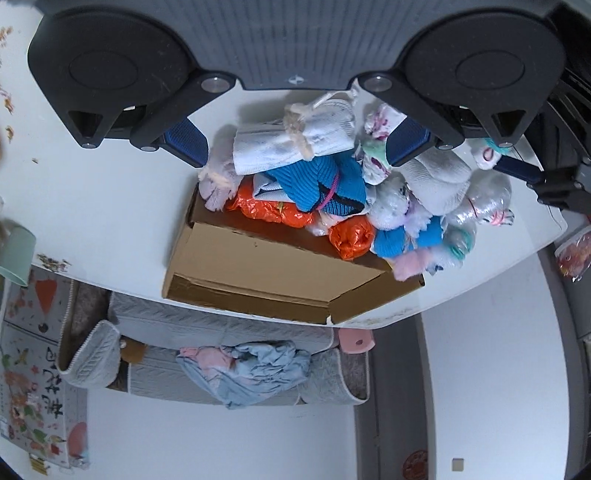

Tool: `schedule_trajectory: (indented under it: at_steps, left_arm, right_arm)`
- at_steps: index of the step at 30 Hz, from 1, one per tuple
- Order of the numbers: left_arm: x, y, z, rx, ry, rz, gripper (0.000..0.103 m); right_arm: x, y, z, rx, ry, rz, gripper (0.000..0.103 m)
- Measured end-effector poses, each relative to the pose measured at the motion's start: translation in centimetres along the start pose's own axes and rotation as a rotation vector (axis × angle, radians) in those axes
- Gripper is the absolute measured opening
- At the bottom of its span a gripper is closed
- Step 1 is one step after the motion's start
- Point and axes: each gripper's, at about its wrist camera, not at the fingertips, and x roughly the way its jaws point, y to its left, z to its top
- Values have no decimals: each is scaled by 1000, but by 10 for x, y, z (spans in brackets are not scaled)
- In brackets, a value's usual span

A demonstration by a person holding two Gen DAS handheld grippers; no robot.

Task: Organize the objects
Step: 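Move both tools toward the pile of rolled bundles, then grasp the white pink-patterned bundle with left tool while right tool grasps white rolled towel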

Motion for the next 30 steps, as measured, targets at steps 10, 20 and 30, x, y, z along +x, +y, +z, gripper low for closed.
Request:
schedule_trajectory:
  at_steps: [10, 20, 30]
  left_arm:
    - [-3, -10, -7, 69, -75, 35, 54]
    - [-8, 1, -4, 40, -106, 29, 35]
    - [-43, 14, 29, 68, -194, 48, 35]
  right_arm:
    - [22, 5, -14, -81, 53, 28, 92]
    - [9, -4, -16, -53, 26, 39, 77]
    - [-21, -19, 24, -21, -66, 24, 77]
